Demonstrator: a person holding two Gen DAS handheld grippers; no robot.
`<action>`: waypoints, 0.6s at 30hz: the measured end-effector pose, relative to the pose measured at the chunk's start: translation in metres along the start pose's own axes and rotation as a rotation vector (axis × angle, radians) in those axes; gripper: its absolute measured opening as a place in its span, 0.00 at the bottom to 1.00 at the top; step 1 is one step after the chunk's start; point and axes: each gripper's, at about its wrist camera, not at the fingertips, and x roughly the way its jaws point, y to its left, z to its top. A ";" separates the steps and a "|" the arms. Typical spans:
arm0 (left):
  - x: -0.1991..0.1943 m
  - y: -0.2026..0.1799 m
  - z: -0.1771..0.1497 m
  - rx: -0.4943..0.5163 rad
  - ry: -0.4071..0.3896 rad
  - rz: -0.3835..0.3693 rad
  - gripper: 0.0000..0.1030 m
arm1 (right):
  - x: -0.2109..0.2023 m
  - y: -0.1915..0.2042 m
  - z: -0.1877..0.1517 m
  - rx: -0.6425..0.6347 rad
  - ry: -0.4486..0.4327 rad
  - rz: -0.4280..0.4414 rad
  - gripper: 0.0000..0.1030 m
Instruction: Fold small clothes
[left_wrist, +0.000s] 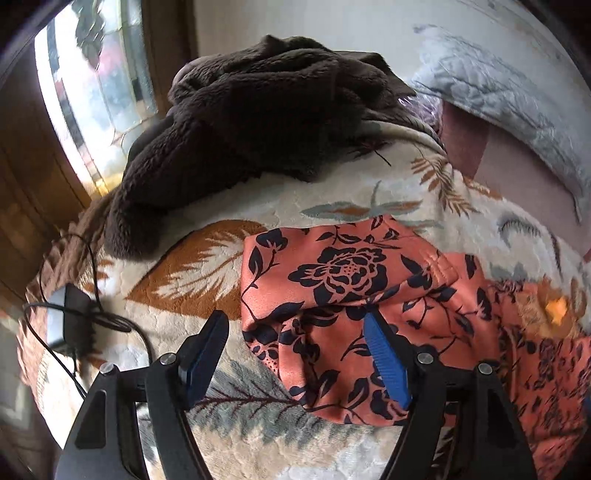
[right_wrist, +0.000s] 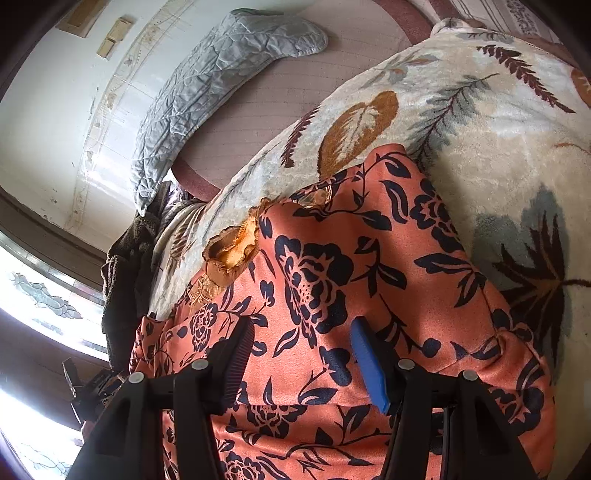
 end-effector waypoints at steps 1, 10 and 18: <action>0.002 -0.008 -0.003 0.070 -0.011 0.051 0.74 | 0.000 -0.002 0.001 0.005 0.001 0.005 0.57; 0.056 -0.040 0.015 0.267 0.035 0.174 0.74 | 0.001 -0.008 0.005 0.056 0.017 0.043 0.57; 0.071 -0.046 0.036 0.215 0.063 0.115 0.11 | -0.002 -0.010 0.008 0.051 -0.011 0.040 0.57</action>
